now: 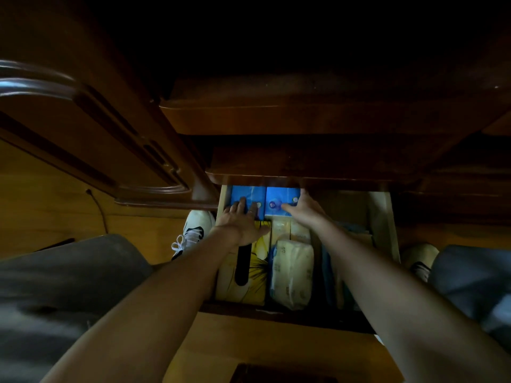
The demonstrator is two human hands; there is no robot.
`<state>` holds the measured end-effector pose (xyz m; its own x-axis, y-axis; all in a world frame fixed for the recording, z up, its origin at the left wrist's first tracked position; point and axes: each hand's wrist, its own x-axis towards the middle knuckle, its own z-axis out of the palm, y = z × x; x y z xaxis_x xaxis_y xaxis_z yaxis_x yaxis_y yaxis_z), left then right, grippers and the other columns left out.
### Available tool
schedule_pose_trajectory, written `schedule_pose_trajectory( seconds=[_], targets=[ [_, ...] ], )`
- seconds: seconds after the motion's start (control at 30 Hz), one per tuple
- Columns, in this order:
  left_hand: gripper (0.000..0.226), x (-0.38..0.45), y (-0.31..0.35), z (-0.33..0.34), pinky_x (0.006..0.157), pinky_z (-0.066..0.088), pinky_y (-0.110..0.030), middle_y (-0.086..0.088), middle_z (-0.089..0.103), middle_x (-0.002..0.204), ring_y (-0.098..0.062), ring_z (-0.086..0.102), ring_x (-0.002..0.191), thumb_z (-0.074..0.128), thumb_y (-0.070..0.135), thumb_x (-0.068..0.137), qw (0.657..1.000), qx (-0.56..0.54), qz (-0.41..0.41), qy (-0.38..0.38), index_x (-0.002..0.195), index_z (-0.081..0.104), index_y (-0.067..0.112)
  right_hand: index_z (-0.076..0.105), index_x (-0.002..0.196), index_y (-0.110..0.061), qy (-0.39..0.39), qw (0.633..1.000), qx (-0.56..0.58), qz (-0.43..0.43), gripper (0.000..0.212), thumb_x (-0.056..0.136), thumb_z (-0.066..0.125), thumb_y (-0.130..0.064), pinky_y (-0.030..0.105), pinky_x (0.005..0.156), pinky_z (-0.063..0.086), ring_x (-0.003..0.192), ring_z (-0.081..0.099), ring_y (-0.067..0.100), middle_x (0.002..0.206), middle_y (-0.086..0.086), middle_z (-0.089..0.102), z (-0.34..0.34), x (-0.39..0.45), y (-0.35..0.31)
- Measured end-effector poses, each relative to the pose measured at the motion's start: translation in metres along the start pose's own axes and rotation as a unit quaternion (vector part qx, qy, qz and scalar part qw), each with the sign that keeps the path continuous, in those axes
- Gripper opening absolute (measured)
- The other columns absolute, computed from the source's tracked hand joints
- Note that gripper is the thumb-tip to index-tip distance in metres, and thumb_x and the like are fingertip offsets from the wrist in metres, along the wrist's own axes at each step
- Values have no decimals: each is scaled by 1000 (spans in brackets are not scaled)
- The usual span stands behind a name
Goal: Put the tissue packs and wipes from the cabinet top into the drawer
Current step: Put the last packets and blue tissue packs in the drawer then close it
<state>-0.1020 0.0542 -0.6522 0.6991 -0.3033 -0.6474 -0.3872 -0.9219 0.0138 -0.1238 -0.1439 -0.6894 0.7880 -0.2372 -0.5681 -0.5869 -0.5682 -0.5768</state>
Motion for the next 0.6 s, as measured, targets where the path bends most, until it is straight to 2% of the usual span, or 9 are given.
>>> schedule_pose_trajectory(
  seconds=[0.13, 0.2, 0.3, 0.4, 0.47, 0.6],
  targets=[
    [83, -33, -2, 3, 123, 13, -42, -5, 8, 168, -25, 11, 154, 30, 70, 94, 989, -23, 76, 124, 160, 11, 24, 27, 156, -23, 14, 999, 1, -39, 75, 95, 59, -53, 36, 98, 42, 135, 49, 26, 154, 1, 45, -16, -31, 0],
    [79, -54, -3, 4, 121, 21, -44, -3, 19, 165, -26, 19, 151, 32, 69, 95, 983, -27, 109, 142, 159, 20, 23, 40, 151, -23, 9, 998, -24, -62, 66, 94, 61, -49, 32, 96, 43, 130, 52, 22, 149, 1, 49, -29, -48, 3],
    [78, -87, -5, 9, 116, 32, -45, 0, 30, 160, -25, 31, 146, 38, 72, 92, 981, -25, 153, 119, 154, 31, 26, 46, 147, -17, -19, 996, -21, -83, 58, 96, 64, -38, 37, 106, 44, 133, 50, 22, 150, 6, 50, -47, -78, 13],
    [85, -119, 2, 20, 110, 40, -42, 3, 38, 155, -22, 39, 140, 48, 78, 83, 978, -30, 186, 88, 150, 38, 27, 47, 147, -19, -35, 994, -61, -82, 56, 97, 64, -37, 29, 97, 44, 132, 52, 20, 148, 4, 51, -65, -113, 30],
    [94, -136, 9, 30, 112, 37, -40, 3, 37, 156, -20, 37, 141, 53, 83, 75, 976, -32, 209, 57, 150, 37, 29, 47, 147, -23, -40, 991, -107, -70, 54, 98, 62, -40, 28, 94, 45, 129, 54, 18, 147, 0, 53, -73, -135, 45],
    [100, -155, 26, 58, 119, 27, -42, 2, 30, 162, -21, 27, 147, 57, 81, 75, 973, -18, 231, -8, 155, 30, 26, 41, 152, -25, -74, 990, -98, -70, 51, 103, 54, -34, 33, 104, 45, 134, 50, 18, 152, 0, 48, -57, -165, 68]
  ],
)
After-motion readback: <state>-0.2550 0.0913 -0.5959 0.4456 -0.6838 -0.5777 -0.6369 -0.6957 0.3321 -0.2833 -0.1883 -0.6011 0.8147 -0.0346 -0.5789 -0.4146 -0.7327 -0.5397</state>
